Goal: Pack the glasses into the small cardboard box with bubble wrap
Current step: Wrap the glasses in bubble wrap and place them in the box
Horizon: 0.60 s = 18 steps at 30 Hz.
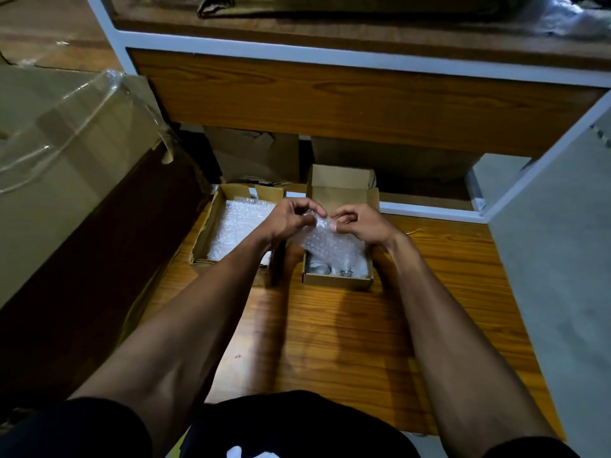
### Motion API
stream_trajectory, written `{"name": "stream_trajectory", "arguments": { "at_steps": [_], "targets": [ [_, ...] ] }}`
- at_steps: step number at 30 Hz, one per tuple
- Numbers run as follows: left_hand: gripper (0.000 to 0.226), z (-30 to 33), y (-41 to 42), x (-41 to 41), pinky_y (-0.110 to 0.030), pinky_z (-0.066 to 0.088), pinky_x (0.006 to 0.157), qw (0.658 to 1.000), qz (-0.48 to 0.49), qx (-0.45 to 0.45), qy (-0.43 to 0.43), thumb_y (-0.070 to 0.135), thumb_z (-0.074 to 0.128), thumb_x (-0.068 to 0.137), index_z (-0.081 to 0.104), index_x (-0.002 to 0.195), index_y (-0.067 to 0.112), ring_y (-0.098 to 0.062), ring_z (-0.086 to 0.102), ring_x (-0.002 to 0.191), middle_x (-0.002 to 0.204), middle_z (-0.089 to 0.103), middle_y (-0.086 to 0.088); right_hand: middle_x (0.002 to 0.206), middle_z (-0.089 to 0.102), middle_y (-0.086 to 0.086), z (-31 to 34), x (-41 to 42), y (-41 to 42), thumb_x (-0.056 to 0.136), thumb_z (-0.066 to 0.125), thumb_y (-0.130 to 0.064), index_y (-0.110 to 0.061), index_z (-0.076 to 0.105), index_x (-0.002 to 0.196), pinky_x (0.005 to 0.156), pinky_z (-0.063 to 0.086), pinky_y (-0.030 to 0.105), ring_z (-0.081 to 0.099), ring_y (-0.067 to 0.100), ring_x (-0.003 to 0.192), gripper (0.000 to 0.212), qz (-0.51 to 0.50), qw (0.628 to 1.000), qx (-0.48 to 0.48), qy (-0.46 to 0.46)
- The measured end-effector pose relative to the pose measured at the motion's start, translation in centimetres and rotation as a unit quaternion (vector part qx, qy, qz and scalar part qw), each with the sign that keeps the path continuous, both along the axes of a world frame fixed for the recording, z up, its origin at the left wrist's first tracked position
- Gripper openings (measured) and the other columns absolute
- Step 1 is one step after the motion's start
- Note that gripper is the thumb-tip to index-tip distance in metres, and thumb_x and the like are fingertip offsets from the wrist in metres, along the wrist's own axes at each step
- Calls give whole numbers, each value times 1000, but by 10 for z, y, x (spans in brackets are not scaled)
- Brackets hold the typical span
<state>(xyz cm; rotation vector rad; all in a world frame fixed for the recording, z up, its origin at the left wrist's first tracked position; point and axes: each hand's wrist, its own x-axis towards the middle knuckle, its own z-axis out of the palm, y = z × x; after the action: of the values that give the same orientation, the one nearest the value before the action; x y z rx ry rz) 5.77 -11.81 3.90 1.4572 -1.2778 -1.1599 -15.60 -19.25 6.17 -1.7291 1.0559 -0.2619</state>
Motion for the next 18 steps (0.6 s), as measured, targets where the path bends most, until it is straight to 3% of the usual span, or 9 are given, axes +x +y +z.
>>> {"name": "stream_trajectory", "arguments": {
  "at_steps": [2, 5, 8, 10, 14, 18],
  "targets": [
    [24, -1, 0, -1, -22, 54, 68, 999, 13, -4, 35, -3, 68, 96, 73, 119, 3, -6, 68, 78, 96, 75, 1, 106, 74, 1, -3, 0, 2, 91, 80, -17, -23, 72, 108, 79, 54, 27, 70, 15, 100, 19, -25, 1000, 6, -16],
    [40, -7, -1, -2, -33, 62, 81, 991, 72, 4, 112, 14, 80, 92, 67, 130, 12, -24, 73, 103, 119, 72, -20, 112, 73, 10, -9, -4, 4, 94, 75, -12, -12, 69, 111, 91, 60, 42, 72, 27, 105, 18, -92, 990, 70, -81],
    [61, -14, -2, -2, -33, 61, 80, 982, 92, 44, 162, 28, 88, 85, 60, 137, 13, -29, 74, 112, 127, 71, -17, 119, 71, 17, -16, -9, 6, 97, 71, -8, -4, 63, 119, 96, 60, 50, 72, 34, 110, 24, -152, 966, 141, -154],
    [71, -18, -2, -5, -33, 60, 80, 978, 65, 71, 187, 24, 90, 82, 53, 142, 13, -28, 74, 112, 126, 73, -17, 122, 71, 18, -20, -10, 8, 98, 68, -7, -3, 62, 118, 98, 60, 49, 71, 34, 114, 21, -171, 951, 169, -195],
    [59, -18, -2, -14, -23, 52, 60, 981, 58, 83, 166, 7, 83, 87, 54, 139, 9, -18, 73, 93, 109, 77, -10, 123, 72, 17, -26, -10, 14, 99, 67, -6, -7, 61, 114, 97, 60, 43, 70, 32, 118, 16, -180, 938, 187, -231],
    [38, -18, -6, -13, -36, 52, 77, 989, 45, 52, 129, 7, 82, 88, 65, 123, 4, -25, 67, 97, 116, 73, -20, 123, 72, 16, -24, -14, 13, 96, 69, -3, -13, 59, 121, 96, 61, 46, 71, 31, 115, 28, -172, 945, 164, -224]
  ]
}}
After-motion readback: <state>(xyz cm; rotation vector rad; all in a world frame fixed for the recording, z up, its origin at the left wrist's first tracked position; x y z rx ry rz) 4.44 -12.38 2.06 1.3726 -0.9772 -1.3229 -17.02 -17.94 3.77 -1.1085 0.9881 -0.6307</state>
